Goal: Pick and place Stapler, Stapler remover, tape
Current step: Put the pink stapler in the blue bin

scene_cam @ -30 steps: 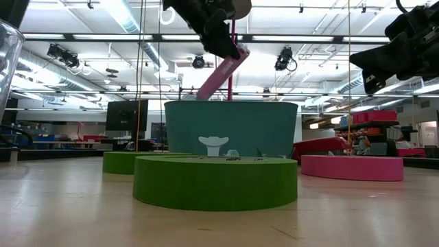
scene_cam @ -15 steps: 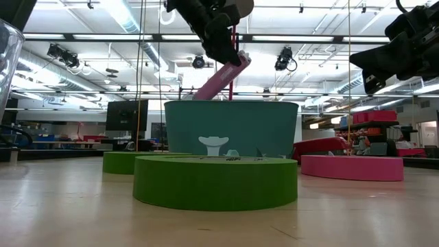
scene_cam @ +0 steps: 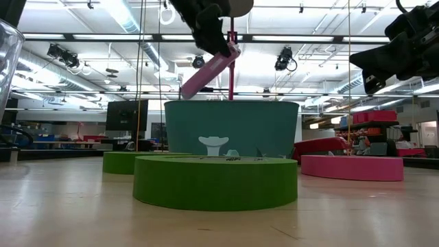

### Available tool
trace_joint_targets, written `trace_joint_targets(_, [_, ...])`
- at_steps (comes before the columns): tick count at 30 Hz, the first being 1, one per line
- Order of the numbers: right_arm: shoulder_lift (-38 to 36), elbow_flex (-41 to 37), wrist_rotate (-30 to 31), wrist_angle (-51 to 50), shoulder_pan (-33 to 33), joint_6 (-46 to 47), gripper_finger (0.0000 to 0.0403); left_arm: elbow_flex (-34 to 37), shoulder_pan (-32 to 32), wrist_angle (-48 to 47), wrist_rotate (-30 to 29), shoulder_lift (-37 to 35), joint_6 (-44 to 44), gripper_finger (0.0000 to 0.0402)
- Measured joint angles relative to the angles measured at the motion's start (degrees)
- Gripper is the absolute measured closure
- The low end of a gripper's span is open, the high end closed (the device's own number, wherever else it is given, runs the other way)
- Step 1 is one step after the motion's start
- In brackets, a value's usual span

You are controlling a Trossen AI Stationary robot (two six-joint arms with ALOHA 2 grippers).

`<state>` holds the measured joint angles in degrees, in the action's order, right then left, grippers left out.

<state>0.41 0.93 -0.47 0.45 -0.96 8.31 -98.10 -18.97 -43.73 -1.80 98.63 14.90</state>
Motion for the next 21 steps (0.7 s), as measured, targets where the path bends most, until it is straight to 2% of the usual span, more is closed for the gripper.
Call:
trace_joint_targets(8, [0.01, 0.02, 0.00, 0.00, -0.01, -0.01, 0.0396, 0.11, 0.25, -4.02, -0.07, -0.02, -0.77, 0.0159])
trace_joint_targets(21, [0.01, 0.01, -0.01, 0.02, 0.01, -0.01, 0.0396, 0.17, 0.24, -1.56, -0.08, -1.92, -0.80, 0.0160])
